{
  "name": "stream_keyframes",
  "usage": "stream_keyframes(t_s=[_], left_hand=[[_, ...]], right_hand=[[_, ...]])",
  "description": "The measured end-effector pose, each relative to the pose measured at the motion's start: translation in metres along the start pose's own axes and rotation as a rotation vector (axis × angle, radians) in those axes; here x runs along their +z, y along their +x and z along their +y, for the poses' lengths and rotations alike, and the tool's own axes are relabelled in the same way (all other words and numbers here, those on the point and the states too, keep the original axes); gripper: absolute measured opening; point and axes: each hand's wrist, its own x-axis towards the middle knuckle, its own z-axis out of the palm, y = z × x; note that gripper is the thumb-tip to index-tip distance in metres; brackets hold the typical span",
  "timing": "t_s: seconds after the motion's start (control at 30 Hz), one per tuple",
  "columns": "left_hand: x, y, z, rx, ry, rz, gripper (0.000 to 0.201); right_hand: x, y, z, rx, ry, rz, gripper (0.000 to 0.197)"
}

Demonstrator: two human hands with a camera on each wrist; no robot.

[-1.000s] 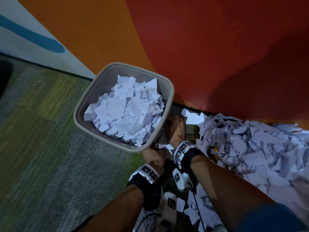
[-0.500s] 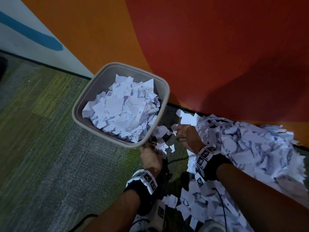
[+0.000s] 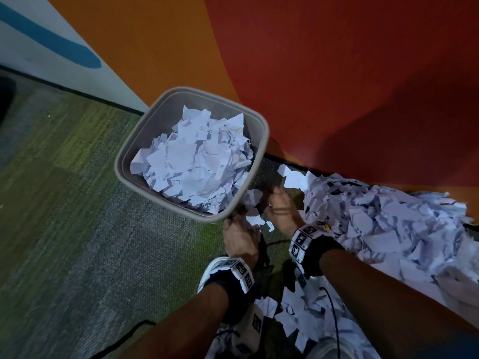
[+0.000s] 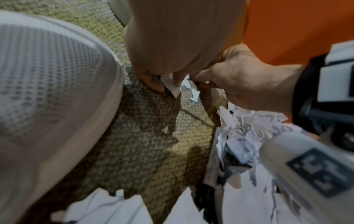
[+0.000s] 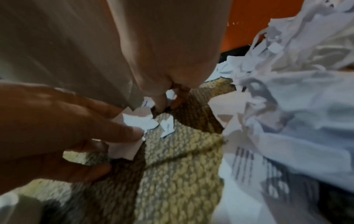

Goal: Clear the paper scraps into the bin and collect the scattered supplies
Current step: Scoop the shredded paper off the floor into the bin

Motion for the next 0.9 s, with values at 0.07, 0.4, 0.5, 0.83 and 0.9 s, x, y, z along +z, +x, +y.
stream_keyframes(t_s=[0.07, 0.4, 0.5, 0.83, 0.9], left_hand=[[-0.001, -0.002, 0.001, 0.003, -0.010, 0.008, 0.031], [0.021, 0.010, -0.023, -0.026, -0.218, 0.053, 0.032], [0.006, 0.003, -0.015, -0.034, -0.241, 0.010, 0.015], [-0.006, -0.005, -0.017, 0.063, -0.246, -0.024, 0.013], [-0.007, -0.007, -0.013, 0.158, -0.197, -0.058, 0.013]], right_hand=[[0.003, 0.001, 0.000, 0.051, -0.047, 0.014, 0.012], [0.042, 0.044, 0.025, 0.110, 0.054, 0.007, 0.035], [0.022, 0.030, 0.009, 0.156, 0.119, 0.073, 0.014], [-0.043, -0.011, 0.034, 0.092, 0.344, 0.243, 0.030], [-0.043, -0.014, 0.036, 0.082, 0.250, 0.098, 0.033]])
